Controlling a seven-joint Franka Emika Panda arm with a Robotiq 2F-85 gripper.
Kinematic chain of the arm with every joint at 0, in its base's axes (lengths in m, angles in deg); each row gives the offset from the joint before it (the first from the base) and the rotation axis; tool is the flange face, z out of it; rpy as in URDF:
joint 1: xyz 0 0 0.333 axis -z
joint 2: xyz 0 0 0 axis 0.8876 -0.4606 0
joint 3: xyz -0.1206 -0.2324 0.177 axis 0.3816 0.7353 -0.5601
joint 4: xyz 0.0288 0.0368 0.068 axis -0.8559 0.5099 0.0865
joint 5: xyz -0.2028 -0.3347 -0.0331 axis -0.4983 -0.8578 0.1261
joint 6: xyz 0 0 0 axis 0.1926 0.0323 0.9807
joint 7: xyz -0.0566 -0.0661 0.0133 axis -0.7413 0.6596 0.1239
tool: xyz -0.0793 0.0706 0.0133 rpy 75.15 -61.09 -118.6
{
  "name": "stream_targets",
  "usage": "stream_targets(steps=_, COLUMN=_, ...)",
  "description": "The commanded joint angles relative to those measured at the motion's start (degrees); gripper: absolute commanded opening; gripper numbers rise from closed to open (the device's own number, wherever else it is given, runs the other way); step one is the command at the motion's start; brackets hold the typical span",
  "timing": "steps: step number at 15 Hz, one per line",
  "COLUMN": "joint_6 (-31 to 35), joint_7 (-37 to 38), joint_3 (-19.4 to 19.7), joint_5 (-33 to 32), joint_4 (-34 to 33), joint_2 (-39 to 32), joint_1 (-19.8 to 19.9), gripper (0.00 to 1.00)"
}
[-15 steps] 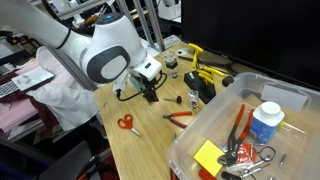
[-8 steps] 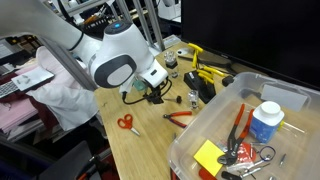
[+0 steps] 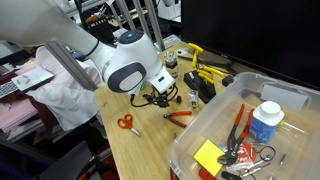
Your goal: Put the black and silver object in the storage box
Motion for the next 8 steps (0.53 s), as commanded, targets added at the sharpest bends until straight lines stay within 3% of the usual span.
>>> stream_targets(steps=1, joint_6=0.39, joint_7=2.05, joint_3=1.84, joint_5=0.79, joint_4=-1.71, joint_2=-1.52, joint_1=-2.11, gripper=1.00)
stream_targets(steps=6, joint_6=0.52, joint_7=3.00, joint_3=1.76, joint_5=0.86, joint_4=-2.74, joint_2=-3.11, joint_1=-2.30, gripper=1.00)
stream_targets(steps=7, joint_6=0.71, joint_7=2.93, joint_3=1.54, joint_5=0.97, joint_4=-2.88, joint_2=-3.38, joint_1=-2.15, gripper=0.98)
stream_targets(steps=8, joint_6=1.13, joint_7=2.84, joint_3=1.16, joint_5=1.24, joint_4=-3.03, joint_2=-3.65, joint_1=-1.91, gripper=0.89)
